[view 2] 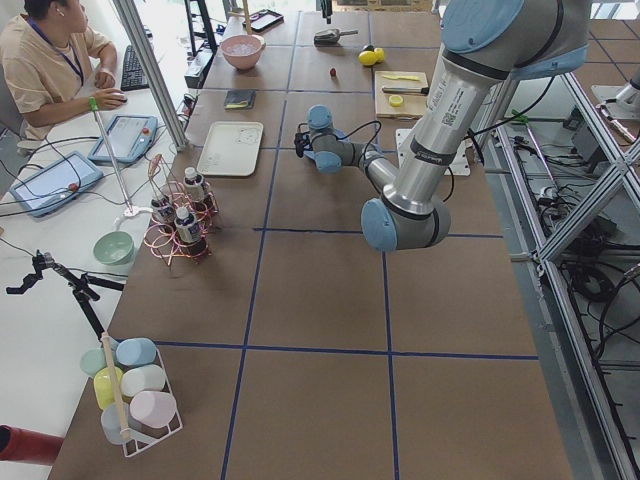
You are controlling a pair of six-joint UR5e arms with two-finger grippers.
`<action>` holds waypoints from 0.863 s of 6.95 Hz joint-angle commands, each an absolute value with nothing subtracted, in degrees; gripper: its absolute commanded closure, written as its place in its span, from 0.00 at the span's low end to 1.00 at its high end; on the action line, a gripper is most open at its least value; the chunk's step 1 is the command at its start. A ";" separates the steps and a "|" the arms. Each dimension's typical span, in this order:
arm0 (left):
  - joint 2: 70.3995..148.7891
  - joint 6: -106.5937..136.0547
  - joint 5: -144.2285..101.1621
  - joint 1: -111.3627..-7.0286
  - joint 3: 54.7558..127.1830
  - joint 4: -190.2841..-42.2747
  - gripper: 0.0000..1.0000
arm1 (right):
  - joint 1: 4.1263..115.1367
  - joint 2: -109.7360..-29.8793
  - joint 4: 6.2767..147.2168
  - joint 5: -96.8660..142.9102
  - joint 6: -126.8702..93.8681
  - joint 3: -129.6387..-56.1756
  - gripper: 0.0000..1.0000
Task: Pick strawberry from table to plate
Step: 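Slide the light blue plate toward the table center with the left gripper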
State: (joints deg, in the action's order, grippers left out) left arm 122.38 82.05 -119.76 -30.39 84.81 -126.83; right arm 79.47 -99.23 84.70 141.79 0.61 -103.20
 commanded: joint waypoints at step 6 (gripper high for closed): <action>121.82 82.62 -117.86 -32.08 87.72 -127.00 0.05 | 57.17 -99.14 53.65 129.31 -49.31 -103.18 0.00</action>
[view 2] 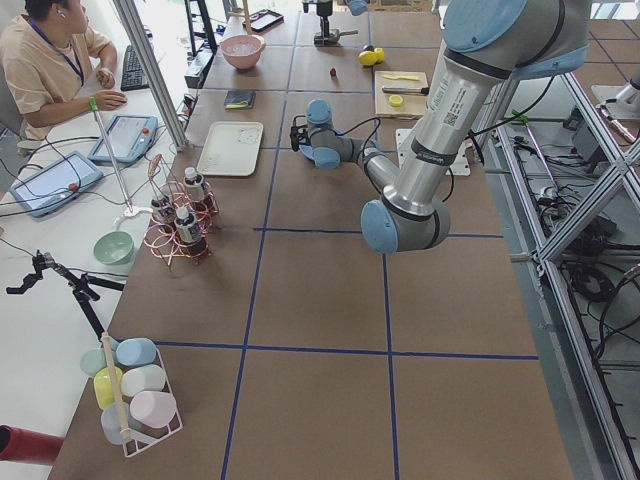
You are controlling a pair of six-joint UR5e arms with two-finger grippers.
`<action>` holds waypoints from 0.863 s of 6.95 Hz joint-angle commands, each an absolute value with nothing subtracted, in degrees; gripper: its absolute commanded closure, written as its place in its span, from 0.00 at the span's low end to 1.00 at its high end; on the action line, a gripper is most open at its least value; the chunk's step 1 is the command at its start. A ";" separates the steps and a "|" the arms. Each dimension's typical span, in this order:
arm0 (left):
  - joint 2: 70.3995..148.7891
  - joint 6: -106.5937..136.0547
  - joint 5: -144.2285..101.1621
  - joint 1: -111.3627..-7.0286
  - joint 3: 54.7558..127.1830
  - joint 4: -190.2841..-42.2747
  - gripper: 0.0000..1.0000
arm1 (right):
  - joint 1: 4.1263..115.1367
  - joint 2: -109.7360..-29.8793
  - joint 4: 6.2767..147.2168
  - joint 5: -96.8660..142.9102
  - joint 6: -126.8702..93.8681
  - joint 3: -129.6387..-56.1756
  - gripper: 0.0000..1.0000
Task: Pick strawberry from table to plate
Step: 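Close the right gripper on the red strawberry while the left holds the plate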
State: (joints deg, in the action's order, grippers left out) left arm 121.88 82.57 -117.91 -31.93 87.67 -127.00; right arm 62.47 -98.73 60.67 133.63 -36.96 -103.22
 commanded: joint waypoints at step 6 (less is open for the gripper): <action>121.03 82.53 -117.69 -32.08 87.80 -127.09 0.01 | 45.80 -100.99 49.75 117.60 -56.78 -102.23 0.01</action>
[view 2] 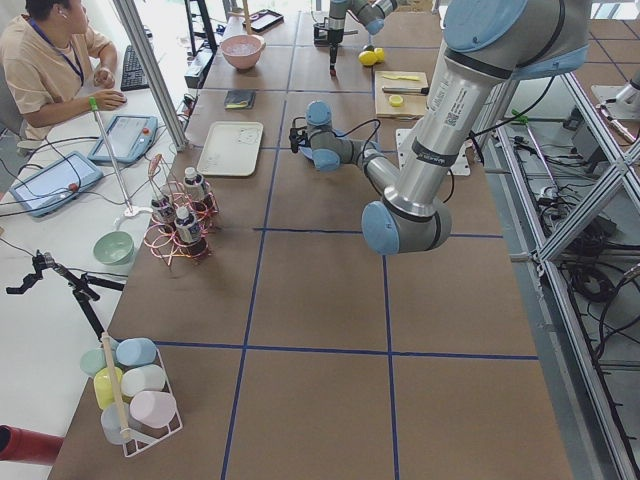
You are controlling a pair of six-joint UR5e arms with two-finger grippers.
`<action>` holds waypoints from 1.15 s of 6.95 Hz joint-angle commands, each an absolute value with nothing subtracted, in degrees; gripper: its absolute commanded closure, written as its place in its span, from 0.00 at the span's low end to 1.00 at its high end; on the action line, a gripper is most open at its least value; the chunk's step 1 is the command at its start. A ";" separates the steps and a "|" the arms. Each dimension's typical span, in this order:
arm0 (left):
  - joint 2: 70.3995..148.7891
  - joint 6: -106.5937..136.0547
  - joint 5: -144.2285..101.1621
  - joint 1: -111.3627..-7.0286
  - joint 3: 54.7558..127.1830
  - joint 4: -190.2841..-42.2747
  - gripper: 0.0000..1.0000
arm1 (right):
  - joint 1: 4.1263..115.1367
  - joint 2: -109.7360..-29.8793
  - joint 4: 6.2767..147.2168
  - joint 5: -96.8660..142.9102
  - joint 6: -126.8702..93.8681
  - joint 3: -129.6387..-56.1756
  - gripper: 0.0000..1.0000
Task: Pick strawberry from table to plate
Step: 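Close the right gripper on the red strawberry while the left holds the plate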
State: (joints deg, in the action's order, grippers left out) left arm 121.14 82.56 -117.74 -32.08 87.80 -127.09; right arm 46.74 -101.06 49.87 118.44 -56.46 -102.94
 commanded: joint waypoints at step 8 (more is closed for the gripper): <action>120.85 82.53 -117.69 -32.34 88.24 -127.09 0.01 | 44.21 -99.84 47.55 115.49 -56.87 -98.70 0.72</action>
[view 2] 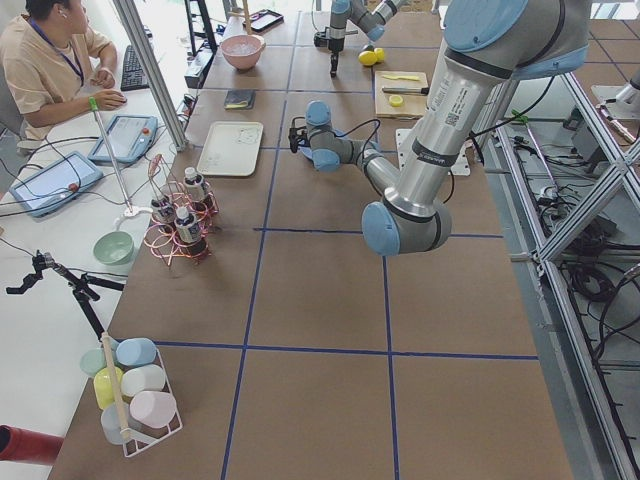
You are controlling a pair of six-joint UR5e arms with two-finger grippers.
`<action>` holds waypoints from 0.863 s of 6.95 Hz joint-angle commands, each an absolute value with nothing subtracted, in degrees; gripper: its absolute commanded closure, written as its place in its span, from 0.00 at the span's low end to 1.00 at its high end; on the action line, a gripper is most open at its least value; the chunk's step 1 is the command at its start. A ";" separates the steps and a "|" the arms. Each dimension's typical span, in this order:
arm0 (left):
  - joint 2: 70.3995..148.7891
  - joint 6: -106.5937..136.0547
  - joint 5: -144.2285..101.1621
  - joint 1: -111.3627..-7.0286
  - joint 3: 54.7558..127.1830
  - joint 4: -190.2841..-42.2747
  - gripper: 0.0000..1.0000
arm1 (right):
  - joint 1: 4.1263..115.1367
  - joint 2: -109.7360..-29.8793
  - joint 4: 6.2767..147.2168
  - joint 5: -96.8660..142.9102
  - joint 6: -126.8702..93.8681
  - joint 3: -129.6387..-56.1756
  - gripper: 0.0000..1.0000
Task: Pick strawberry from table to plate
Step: 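Close the right gripper on the red strawberry while the left holds the plate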
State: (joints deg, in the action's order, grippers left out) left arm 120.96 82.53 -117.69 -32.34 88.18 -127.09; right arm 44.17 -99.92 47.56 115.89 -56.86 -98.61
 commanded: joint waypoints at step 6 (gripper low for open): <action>115.69 82.18 -117.95 -35.75 95.67 -126.65 0.01 | 44.21 -99.85 48.42 115.40 -60.69 -108.70 1.00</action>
State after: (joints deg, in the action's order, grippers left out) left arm 118.40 82.44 -117.73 -33.63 92.10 -126.87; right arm 44.44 -100.24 47.92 115.06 -57.75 -105.62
